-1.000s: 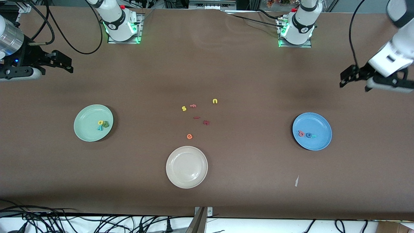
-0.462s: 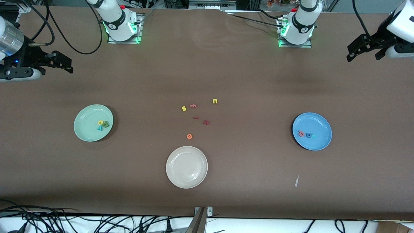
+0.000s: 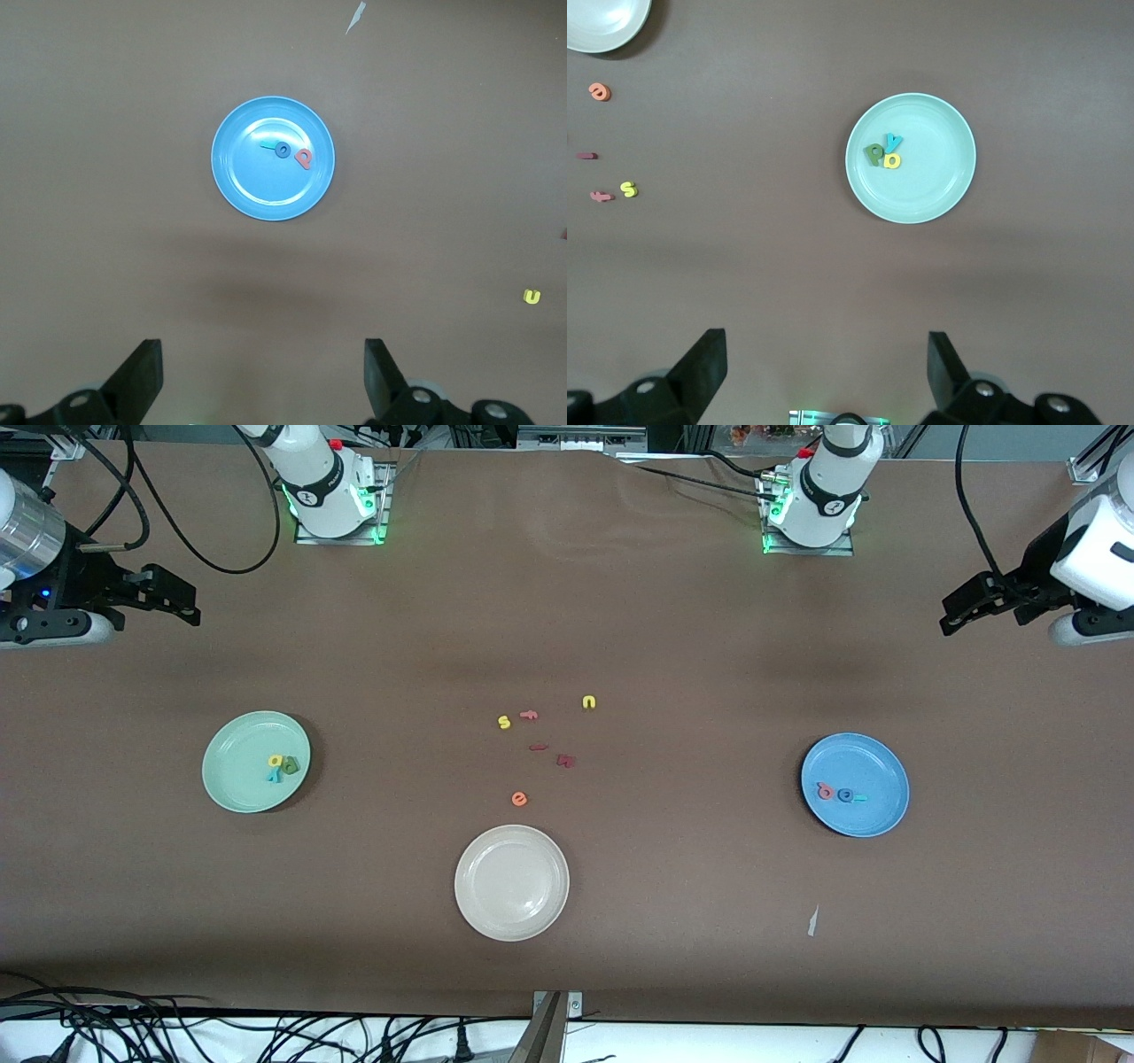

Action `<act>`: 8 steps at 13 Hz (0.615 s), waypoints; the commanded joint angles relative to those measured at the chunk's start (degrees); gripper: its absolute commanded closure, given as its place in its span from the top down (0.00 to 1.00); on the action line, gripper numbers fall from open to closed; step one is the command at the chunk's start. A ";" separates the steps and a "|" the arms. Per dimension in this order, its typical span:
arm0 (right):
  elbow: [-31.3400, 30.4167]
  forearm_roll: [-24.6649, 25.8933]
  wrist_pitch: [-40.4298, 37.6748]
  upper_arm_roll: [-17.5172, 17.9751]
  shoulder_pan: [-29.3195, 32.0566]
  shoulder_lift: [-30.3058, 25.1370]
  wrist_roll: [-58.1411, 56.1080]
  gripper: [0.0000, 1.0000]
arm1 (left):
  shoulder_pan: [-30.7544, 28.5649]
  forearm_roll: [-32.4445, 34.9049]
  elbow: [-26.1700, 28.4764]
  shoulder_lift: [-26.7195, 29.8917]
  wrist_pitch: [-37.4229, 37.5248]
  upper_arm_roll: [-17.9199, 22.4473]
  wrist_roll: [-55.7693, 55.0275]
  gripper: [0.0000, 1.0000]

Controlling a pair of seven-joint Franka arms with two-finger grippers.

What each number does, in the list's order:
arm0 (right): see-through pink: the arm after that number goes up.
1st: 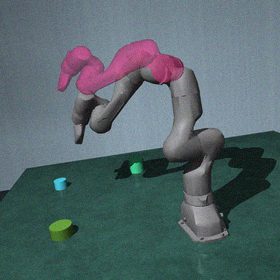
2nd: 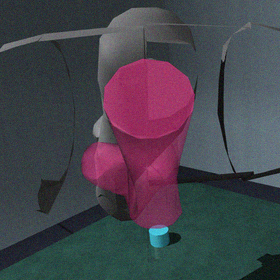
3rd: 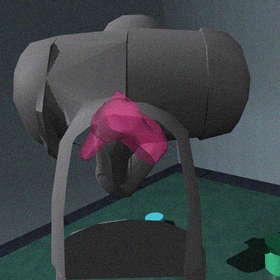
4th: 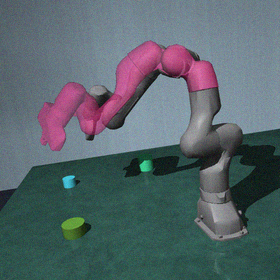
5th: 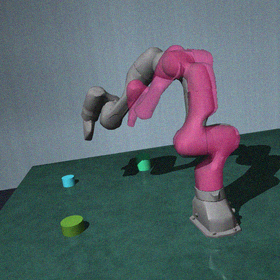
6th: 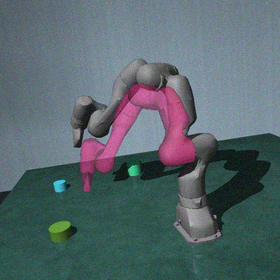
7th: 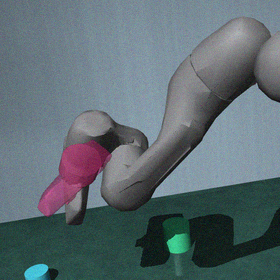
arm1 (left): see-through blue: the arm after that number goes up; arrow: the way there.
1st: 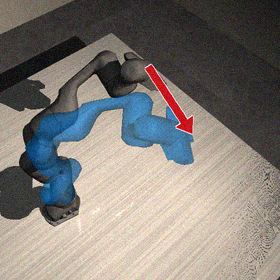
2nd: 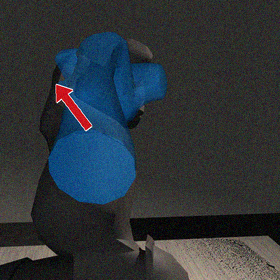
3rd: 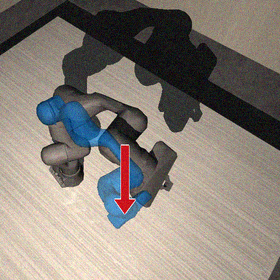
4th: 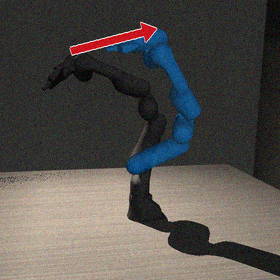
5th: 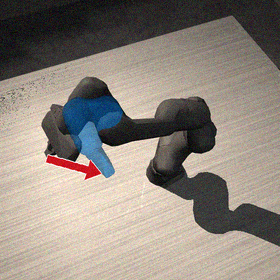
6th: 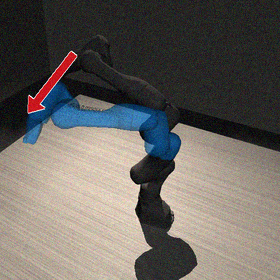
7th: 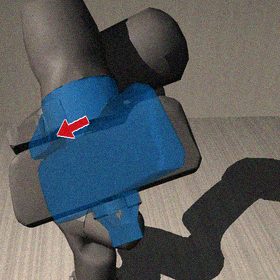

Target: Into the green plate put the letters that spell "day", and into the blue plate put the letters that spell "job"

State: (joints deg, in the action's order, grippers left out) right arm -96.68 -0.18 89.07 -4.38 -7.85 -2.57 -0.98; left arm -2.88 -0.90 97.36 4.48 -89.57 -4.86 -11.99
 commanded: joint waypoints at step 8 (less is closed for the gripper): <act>-0.53 -0.08 -0.03 -0.11 0.02 -0.24 0.45 1.00 | -0.02 -0.25 -2.26 -0.87 4.40 -0.14 5.58 1.00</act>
State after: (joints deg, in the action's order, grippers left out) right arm -96.70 -0.18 89.05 -4.38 -7.83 -2.41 -0.96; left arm -2.61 -0.92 96.96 4.27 -86.73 -5.03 -8.73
